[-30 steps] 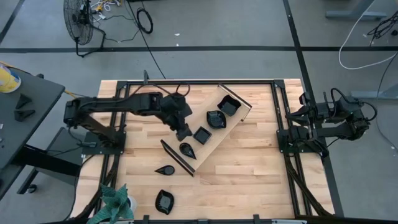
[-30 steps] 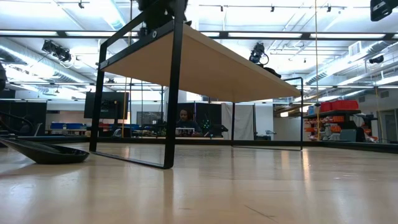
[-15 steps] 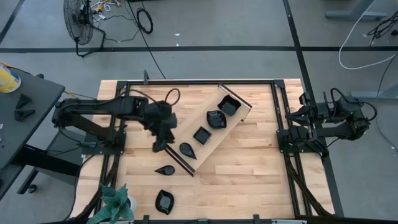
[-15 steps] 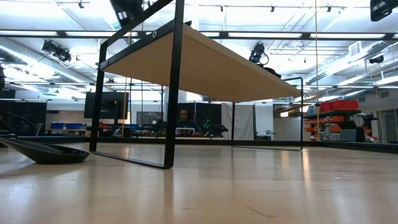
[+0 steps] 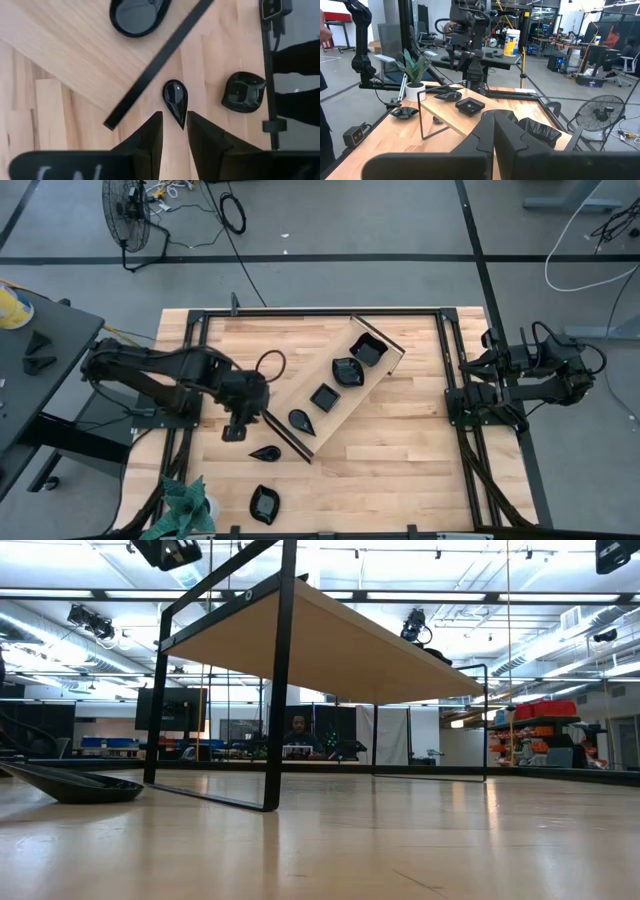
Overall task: Pick & Place Mini shaped plates
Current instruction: Stack the black teardrop shaped plate on top of the black teardrop shaped plate on the shelf
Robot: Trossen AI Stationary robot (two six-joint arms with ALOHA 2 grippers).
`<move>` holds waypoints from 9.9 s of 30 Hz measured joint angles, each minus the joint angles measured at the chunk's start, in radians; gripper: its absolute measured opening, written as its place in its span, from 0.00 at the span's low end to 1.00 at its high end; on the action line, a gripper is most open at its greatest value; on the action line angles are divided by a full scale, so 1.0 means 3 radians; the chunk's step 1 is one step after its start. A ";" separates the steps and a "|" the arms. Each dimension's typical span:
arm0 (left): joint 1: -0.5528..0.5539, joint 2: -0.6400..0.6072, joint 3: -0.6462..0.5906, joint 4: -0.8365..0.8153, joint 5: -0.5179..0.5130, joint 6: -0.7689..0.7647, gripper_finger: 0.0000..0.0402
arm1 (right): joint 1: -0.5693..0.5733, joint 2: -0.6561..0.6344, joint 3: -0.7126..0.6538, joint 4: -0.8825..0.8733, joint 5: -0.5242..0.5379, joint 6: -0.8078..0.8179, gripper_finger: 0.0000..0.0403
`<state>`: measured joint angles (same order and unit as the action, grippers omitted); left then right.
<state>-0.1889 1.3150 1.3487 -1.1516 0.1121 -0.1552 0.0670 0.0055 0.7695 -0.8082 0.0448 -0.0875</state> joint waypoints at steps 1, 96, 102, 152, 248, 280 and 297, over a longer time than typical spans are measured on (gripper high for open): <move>-0.0046 -0.0005 0.0000 -0.0002 -0.0043 -0.0048 0.24 | 0.0000 0.0000 -0.0001 0.0001 0.0000 0.0000 0.03; -0.1368 0.0227 -0.2014 0.1684 -0.0874 -0.1625 0.48 | 0.0000 0.0000 -0.0001 0.0000 0.0000 0.0000 0.03; -0.1357 0.0031 -0.2156 0.1737 -0.0903 -0.1678 0.48 | 0.0000 -0.0001 0.0000 0.0001 0.0000 0.0000 0.03; -0.0991 -0.0129 -0.2731 0.2898 -0.0745 -0.1799 0.48 | 0.0000 -0.0001 -0.0001 0.0001 0.0000 0.0000 0.03; -0.0787 -0.0241 -0.0459 0.2097 -0.1485 -0.2537 0.03 | 0.0000 -0.0001 -0.0001 0.0000 0.0000 0.0000 0.03; -0.0955 0.0054 -0.0458 0.2214 -0.2761 -0.6386 0.01 | 0.0001 -0.0001 0.0000 0.0001 0.0000 0.0000 0.03; -0.1316 0.0389 -0.0459 0.2518 -0.2784 -0.6787 0.01 | 0.0000 -0.0001 0.0000 0.0001 0.0000 0.0000 0.03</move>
<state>-0.5838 1.4317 1.2110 -0.3963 -0.7229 -2.1914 0.0669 0.0051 0.7696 -0.8078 0.0448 -0.0875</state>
